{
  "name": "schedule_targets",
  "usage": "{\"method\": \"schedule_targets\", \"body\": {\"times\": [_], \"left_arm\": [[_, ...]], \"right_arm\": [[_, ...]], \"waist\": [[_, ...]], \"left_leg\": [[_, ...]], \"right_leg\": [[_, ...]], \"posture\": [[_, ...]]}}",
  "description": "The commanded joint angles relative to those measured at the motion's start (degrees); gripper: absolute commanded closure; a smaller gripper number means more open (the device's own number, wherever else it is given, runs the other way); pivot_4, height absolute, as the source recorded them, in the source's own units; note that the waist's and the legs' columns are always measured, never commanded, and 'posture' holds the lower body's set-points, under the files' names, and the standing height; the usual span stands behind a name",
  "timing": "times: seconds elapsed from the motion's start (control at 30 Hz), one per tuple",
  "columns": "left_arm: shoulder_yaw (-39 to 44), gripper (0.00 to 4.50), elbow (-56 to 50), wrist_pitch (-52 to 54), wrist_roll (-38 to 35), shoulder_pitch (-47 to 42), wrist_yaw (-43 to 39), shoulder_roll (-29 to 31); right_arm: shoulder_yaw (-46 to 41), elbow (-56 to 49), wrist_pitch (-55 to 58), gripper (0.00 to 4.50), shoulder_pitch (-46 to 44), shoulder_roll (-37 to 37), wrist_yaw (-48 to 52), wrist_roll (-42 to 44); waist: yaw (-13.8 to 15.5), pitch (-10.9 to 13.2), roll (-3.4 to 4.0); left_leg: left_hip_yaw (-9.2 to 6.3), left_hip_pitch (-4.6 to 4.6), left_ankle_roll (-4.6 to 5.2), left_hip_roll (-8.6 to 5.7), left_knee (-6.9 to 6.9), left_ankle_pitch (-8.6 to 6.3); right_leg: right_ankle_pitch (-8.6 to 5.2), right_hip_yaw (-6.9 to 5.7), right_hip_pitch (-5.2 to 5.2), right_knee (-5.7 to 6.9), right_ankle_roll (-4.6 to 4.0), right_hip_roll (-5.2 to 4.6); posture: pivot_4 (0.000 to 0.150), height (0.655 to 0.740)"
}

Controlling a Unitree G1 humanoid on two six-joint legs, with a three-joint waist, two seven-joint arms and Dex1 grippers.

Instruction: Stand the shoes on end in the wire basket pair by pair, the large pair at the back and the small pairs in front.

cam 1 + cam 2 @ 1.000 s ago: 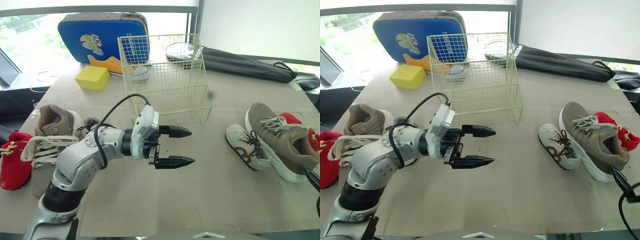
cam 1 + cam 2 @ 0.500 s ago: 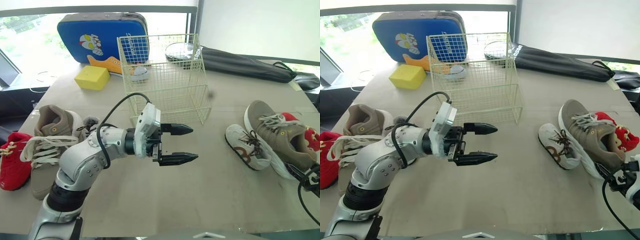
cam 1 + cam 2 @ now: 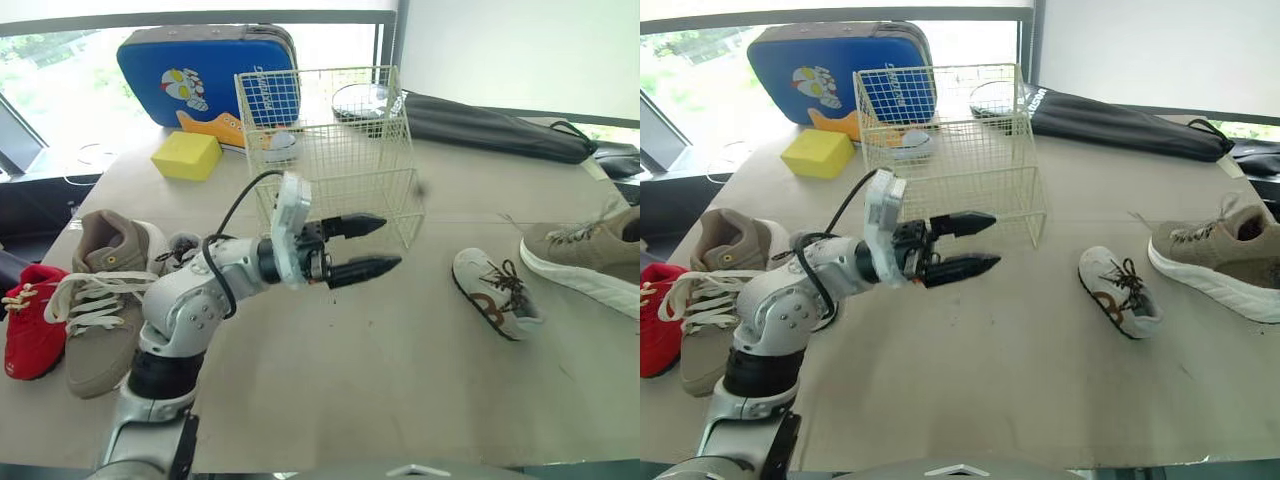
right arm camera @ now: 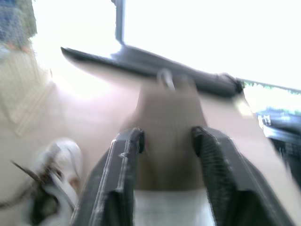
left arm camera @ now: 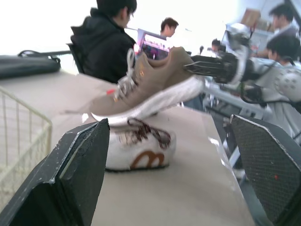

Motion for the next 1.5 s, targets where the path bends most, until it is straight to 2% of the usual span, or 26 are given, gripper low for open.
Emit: {"method": "schedule_targets", "body": {"times": [0.03, 0.13, 0.23, 0.37, 0.47, 0.53, 0.63, 0.7, 0.73, 0.87, 0.97, 1.07, 1.27, 1.5], "left_arm": [[3.0, 0.00, 1.8, 1.4, -3.1, -3.2, 0.9, -0.6], [2.9, 0.00, 2.8, 1.1, -1.7, -4.2, -0.4, 0.4], [3.1, 0.00, 2.0, 1.3, -1.7, -3.9, -0.6, 1.2], [1.8, 0.00, -1.5, 1.3, -0.7, -1.6, -2.1, 3.2], [0.8, 0.00, -3.1, 2.2, -1.5, -0.7, -5.3, 5.2], [0.1, 0.00, -4.2, 3.0, -1.9, -0.6, -7.4, 6.7], [-3.2, 0.00, -5.3, 1.4, 1.5, -0.5, -13.2, 10.2], [-4.8, 0.00, -4.9, 0.4, 3.1, -0.8, -14.7, 10.4], [-5.8, 0.00, -4.5, -0.3, 3.9, -1.1, -15.3, 9.9], [-8.4, 0.00, -2.5, -2.4, 6.3, -1.9, -16.3, 6.9], [-9.6, 0.00, -1.2, -3.4, 7.7, -2.0, -17.5, 5.7], [-10.0, 0.00, -0.3, -3.7, 8.3, -2.6, -18.6, 5.0], [-9.8, 0.00, 0.9, -3.5, 8.9, -3.5, -20.2, 5.0], [-8.6, 0.00, -1.7, -2.2, 7.8, -1.8, -18.6, 5.8]], "right_arm": [[-3.1, -3.3, 2.4, 4.35, -1.4, -6.1, 0.8, 6.1], [-3.0, -3.0, 4.1, 4.44, -3.1, -10.5, 1.7, 8.7], [-2.6, -2.2, 5.0, 4.44, -3.2, -12.4, 2.8, 7.6], [-0.7, -0.5, 4.9, 4.44, -0.4, -7.7, -1.6, 0.5], [-0.1, -1.3, 3.8, 3.66, 1.6, -3.4, -2.6, -1.8], [-0.7, -3.0, 4.4, 2.67, 5.2, 0.0, -2.1, -1.9], [-5.6, -8.2, 7.1, 1.24, 15.4, 5.5, -0.2, 2.9], [-8.7, -10.4, 8.0, 0.21, 21.5, 7.8, 0.2, 6.2], [-10.0, -11.6, 8.2, 0.06, 24.6, 9.4, -0.1, 7.3], [-11.5, -15.7, 8.0, 0.06, 35.0, 15.8, -3.0, 7.9], [-9.7, -18.1, 7.0, 0.06, 37.0, 19.9, -8.8, 9.2], [-4.2, -21.3, 6.2, 0.06, 38.2, 23.4, -10.8, 6.6], [11.7, -24.1, 5.4, 0.06, 34.9, 26.7, -16.7, -1.1], [18.8, -21.4, 3.2, 0.06, 29.9, 26.3, -21.7, -9.5]], "waist": [[-0.1, 0.0, -0.12], [0.1, -0.1, -0.34], [0.5, -0.1, -0.36], [0.6, -0.2, -0.53], [0.6, -0.1, -0.41], [0.6, 0.0, -0.27], [0.6, 0.0, 0.02], [0.5, 0.0, 0.18], [0.4, 0.0, 0.25], [0.3, 0.1, -0.03], [-0.1, 0.1, -0.04], [-0.2, 0.1, -0.01], [0.1, 0.1, 0.03], [0.1, 0.1, 0.00]], "left_leg": [[0.03, 0.00, 0.00, 0.01, 0.01, 0.00], [0.02, 0.00, 0.01, 0.03, 0.01, 0.01], [0.02, -0.05, 0.01, 0.00, 0.04, 0.01], [-0.05, -0.10, 0.02, -0.02, 0.03, -0.01], [-0.01, -0.10, 0.01, -0.06, 0.02, -0.01], [0.05, -0.09, 0.02, -0.08, 0.02, -0.03], [-0.04, -0.06, 0.02, -0.03, -0.01, -0.04], [-0.10, -0.05, 0.01, 0.04, -0.07, -0.04], [-0.08, -0.07, 0.01, 0.05, -0.07, -0.04], [-0.08, -0.14, -0.23, 0.14, -0.14, -0.20], [-0.06, -0.40, -0.24, 0.20, -0.14, -0.22], [-0.02, -0.48, -0.21, 0.20, -0.18, -0.24], [-0.07, -0.46, -0.21, 0.20, -0.21, -0.24], [-0.06, -0.33, -0.21, 0.13, -0.14, -0.23]], "right_leg": [[0.00, 0.01, 0.03, 0.00, 0.00, 0.00], [0.11, -0.01, 0.02, -0.02, -0.20, 0.05], [0.13, -0.01, 0.00, -0.08, -0.23, 0.01], [0.12, -0.06, 0.00, -0.14, -0.25, -0.05], [0.12, 0.02, -0.01, -0.14, -0.25, -0.11], [0.12, 0.07, -0.03, -0.11, -0.23, -0.16], [0.01, 0.15, -0.03, -0.06, -0.06, -0.17], [-0.03, 0.15, -0.03, -0.06, -0.01, -0.17], [-0.04, 0.18, -0.02, -0.07, 0.01, -0.20], [-0.07, 0.23, -0.01, -0.08, 0.06, -0.28], [-0.08, 0.31, -0.10, -0.13, 0.07, -0.29], [-0.08, 0.38, -0.21, -0.16, 0.07, -0.30], [-0.08, 0.26, -0.45, -0.16, 0.05, -0.30], [-0.07, 0.21, -0.42, -0.14, 0.06, -0.32]], "posture": [[0.150, 0.7400], [0.150, 0.7400], [0.150, 0.7400], [0.150, 0.7400], [0.150, 0.7400], [0.150, 0.7400], [0.150, 0.7400], [0.150, 0.7400], [0.150, 0.7400], [0.150, 0.7400], [0.150, 0.7400], [0.150, 0.7400], [0.150, 0.7400], [0.150, 0.7400]]}}
